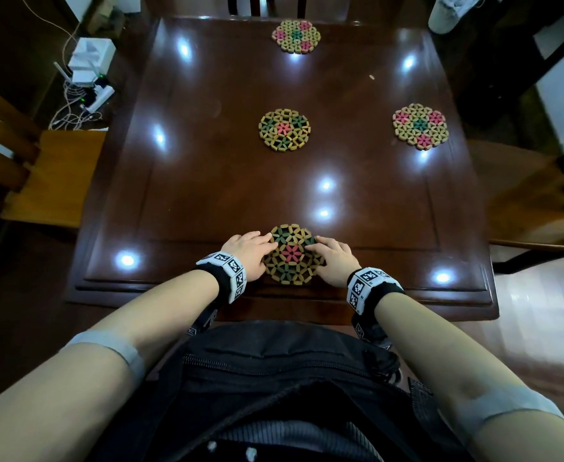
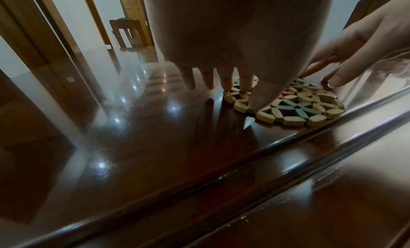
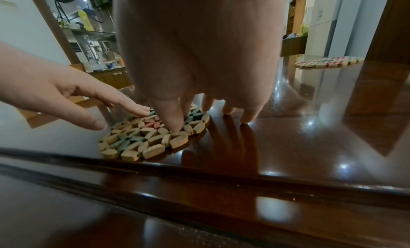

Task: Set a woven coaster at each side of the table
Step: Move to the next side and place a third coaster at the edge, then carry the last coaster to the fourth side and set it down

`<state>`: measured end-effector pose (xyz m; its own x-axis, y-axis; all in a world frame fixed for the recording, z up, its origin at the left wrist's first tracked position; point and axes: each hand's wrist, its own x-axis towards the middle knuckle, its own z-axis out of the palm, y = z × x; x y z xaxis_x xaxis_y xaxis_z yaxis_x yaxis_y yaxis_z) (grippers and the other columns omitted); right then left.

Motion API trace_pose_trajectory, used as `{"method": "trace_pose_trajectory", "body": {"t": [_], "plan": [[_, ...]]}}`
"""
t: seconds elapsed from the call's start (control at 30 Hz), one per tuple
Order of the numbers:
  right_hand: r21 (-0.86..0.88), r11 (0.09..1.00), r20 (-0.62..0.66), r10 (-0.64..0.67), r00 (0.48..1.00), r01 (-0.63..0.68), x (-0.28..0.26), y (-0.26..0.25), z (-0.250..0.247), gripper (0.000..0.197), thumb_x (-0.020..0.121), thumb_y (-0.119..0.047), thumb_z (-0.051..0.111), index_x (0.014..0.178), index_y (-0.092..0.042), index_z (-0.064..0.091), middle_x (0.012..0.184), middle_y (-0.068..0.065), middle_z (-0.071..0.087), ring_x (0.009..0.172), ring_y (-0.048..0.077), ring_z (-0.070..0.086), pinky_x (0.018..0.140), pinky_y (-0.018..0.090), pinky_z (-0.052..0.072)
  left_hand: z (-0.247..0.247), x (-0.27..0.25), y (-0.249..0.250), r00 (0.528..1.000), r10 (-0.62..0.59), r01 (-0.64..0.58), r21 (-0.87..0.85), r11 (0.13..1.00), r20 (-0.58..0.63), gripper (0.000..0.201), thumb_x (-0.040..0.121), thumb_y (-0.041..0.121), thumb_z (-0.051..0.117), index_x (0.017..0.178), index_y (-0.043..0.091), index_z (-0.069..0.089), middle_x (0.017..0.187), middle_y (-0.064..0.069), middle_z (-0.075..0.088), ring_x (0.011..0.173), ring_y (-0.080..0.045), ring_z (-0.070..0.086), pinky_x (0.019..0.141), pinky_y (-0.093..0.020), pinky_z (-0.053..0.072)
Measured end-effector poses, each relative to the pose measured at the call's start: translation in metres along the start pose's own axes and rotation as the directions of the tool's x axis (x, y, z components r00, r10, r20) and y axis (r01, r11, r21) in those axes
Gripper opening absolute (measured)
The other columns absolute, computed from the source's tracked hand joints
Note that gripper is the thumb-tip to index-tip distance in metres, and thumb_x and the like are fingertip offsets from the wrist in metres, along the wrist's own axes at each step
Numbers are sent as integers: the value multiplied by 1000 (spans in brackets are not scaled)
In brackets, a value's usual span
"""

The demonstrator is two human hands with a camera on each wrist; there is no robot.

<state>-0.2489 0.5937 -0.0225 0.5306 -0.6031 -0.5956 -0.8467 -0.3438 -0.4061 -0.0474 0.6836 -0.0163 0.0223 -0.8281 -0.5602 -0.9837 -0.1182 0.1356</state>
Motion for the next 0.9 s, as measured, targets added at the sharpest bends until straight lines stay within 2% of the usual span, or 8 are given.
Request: {"method": "trace_pose_trajectory", "body": {"t": [0.17, 0.3, 0.37, 0.47, 0.57, 0.67, 0.77, 0.9], "plan": [[-14, 1000, 52, 20, 998, -19, 3, -3, -5, 60, 86, -15, 54, 140, -36, 38, 157, -5, 20, 145, 29, 13, 118, 45, 23, -1, 4, 0, 1000, -4, 2, -59, 998, -24, 65, 89, 23, 50, 148, 30, 25, 160, 6, 19, 147, -18, 15, 117, -40, 21], [52, 998, 110, 12, 994, -18, 13, -6, -25, 60, 87, -13, 53, 142, -29, 37, 152, 6, 31, 140, 36, 26, 116, 45, 26, -13, 12, -8, 998, -48, 39, -210, 977, -37, 62, 89, 28, 52, 147, 30, 30, 156, 5, 29, 144, -20, 27, 113, -40, 33], [149, 989, 125, 3, 992, -22, 21, -5, -35, 60, 84, -12, 56, 140, -26, 39, 148, 10, 37, 137, 34, 35, 113, 46, 34, -24, 16, -19, 994, -107, 96, -278, 956, -27, 59, 90, 30, 52, 146, 31, 33, 154, 4, 34, 141, -22, 33, 109, -39, 36], [316, 946, 97, 39, 994, -68, 38, -2, -54, 57, 86, -7, 56, 139, -18, 40, 147, 12, 42, 135, 27, 42, 107, 37, 41, -42, 28, -42, 980, -196, 174, -378, 909, -21, 52, 90, 30, 53, 140, 29, 41, 145, 2, 48, 133, -21, 45, 107, -39, 41], [390, 911, 78, 111, 991, -133, 58, 0, -79, 53, 91, -7, 51, 142, -12, 37, 143, 15, 45, 116, 27, 54, 89, 32, 48, -61, 42, -63, 967, -254, 218, -462, 860, -16, 44, 90, 26, 55, 133, 22, 51, 135, 1, 58, 125, -19, 53, 106, -34, 41], [449, 876, 29, 181, 983, -175, 85, -2, -106, 50, 92, -5, 50, 141, -6, 39, 124, 12, 56, 91, 19, 55, 63, 19, 42, -87, 61, -80, 960, -281, 241, -471, 848, -14, 41, 90, 26, 54, 131, 20, 52, 131, -1, 61, 121, -20, 56, 104, -33, 43], [498, 848, -6, 213, 977, -182, 119, -9, -134, 50, 89, -5, 51, 138, -6, 42, 116, 14, 59, 82, 16, 57, 63, 21, 46, -114, 88, -95, 952, -304, 245, -502, 829, -37, 41, 91, 26, 53, 132, 19, 51, 128, -2, 62, 118, -21, 57, 100, -31, 44], [656, 727, -40, 304, 952, -205, 159, -29, -164, 41, 92, -4, 47, 132, -12, 42, 84, 11, 56, 56, 13, 59, 34, 15, 40, -141, 134, -109, 936, -347, 250, -589, 769, -57, 44, 92, 28, 53, 134, 15, 48, 130, -4, 61, 118, -23, 58, 99, -32, 44]]}}
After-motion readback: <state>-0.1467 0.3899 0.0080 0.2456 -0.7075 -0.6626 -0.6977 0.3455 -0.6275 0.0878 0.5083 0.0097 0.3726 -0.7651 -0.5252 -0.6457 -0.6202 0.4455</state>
